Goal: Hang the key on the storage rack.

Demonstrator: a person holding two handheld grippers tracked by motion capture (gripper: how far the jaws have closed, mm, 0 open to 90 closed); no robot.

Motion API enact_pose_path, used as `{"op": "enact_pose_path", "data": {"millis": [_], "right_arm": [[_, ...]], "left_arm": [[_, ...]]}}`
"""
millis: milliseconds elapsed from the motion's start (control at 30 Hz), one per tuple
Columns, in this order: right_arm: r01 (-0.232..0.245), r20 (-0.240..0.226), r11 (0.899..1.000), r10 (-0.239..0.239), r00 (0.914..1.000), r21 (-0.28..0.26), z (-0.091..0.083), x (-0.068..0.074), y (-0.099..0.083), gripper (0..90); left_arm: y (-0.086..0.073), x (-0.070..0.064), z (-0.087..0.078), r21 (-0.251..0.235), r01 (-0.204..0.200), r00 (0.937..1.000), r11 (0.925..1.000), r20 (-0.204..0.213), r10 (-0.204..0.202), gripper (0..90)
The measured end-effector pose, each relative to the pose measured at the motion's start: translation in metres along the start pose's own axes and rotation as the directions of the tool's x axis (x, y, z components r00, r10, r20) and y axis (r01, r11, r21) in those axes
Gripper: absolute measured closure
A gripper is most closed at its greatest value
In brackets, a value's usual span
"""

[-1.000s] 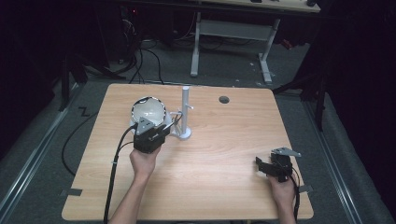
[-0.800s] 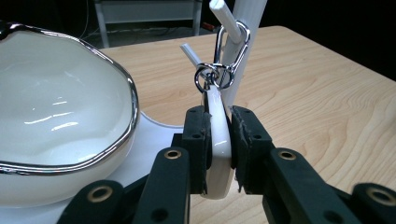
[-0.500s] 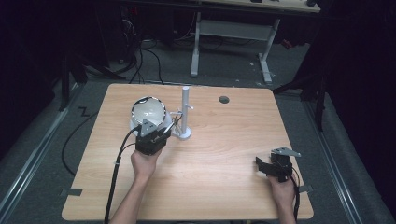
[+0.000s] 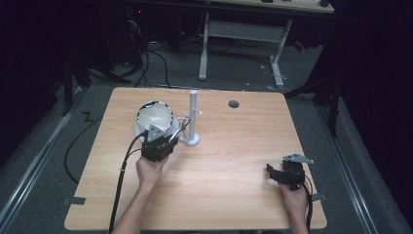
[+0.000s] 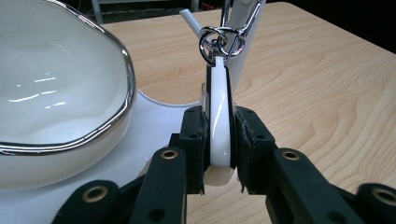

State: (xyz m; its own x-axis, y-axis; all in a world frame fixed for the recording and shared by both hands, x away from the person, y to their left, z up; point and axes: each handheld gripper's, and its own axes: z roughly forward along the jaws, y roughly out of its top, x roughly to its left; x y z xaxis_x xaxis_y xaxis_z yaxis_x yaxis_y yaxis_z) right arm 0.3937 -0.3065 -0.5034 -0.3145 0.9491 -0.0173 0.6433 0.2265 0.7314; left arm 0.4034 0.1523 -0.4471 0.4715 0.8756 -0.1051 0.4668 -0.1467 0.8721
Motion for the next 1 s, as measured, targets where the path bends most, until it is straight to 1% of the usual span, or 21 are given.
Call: {"op": "enact_pose_path", "data": {"millis": [267,333,433,467,500,533,600,700,767,933,1000], "right_arm": [[0.0,0.0,1.0,0.0,1.0,0.0,0.0,0.0,0.0,28.6],[0.0,0.0,1.0,0.0,1.0,0.0,0.0,0.0,0.0,28.6],[0.0,0.0,1.0,0.0,1.0,0.0,0.0,0.0,0.0,28.6],[0.0,0.0,1.0,0.0,1.0,0.0,0.0,0.0,0.0,28.6],[0.0,0.0,1.0,0.0,1.0,0.0,0.0,0.0,0.0,28.6],[0.0,0.0,1.0,0.0,1.0,0.0,0.0,0.0,0.0,28.6],[0.001,0.001,1.0,-0.001,1.0,-0.002,0.0,0.0,0.0,28.6],[0.002,0.001,1.0,-0.002,1.0,-0.001,0.0,0.0,0.0,28.6],[0.002,0.001,1.0,-0.002,1.0,0.0,0.0,0.0,0.0,28.6],[0.001,0.001,1.0,-0.001,1.0,-0.001,0.0,0.0,0.0,28.6],[0.001,0.002,1.0,-0.001,1.0,-0.001,0.0,0.0,0.0,28.6]], "left_arm": [[-0.007,0.0,0.005,0.042,-0.007,1.0,0.9991,-0.002,0.007,70.6],[-0.01,-0.001,0.006,0.057,-0.007,1.0,0.9984,-0.006,0.007,68.0],[-0.013,0.0,0.005,0.054,0.004,0.9999,0.9985,-0.014,-0.004,63.4],[-0.013,0.001,0.004,0.052,0.01,0.9998,0.9986,-0.017,-0.009,59.9],[-0.014,0.002,0.002,0.046,0.02,0.9996,0.9988,-0.022,-0.019,57.4],[-0.014,0.003,-0.001,0.047,0.019,0.9995,0.9987,-0.026,-0.018,53.5],[-0.014,0.005,-0.005,0.041,0.02,0.9993,0.999,-0.033,-0.019,49.2],[-0.016,0.008,-0.015,0.023,0.026,0.9986,0.9994,-0.046,-0.025,44.7],[-0.017,0.009,-0.02,0.013,0.025,0.9983,0.9996,-0.053,-0.025,42.6],[-0.02,0.011,-0.034,-0.034,0.036,0.9976,0.9988,-0.058,-0.038,39.8],[-0.022,0.012,-0.04,-0.047,0.034,0.9973,0.9983,-0.064,-0.037,38.8]]}}
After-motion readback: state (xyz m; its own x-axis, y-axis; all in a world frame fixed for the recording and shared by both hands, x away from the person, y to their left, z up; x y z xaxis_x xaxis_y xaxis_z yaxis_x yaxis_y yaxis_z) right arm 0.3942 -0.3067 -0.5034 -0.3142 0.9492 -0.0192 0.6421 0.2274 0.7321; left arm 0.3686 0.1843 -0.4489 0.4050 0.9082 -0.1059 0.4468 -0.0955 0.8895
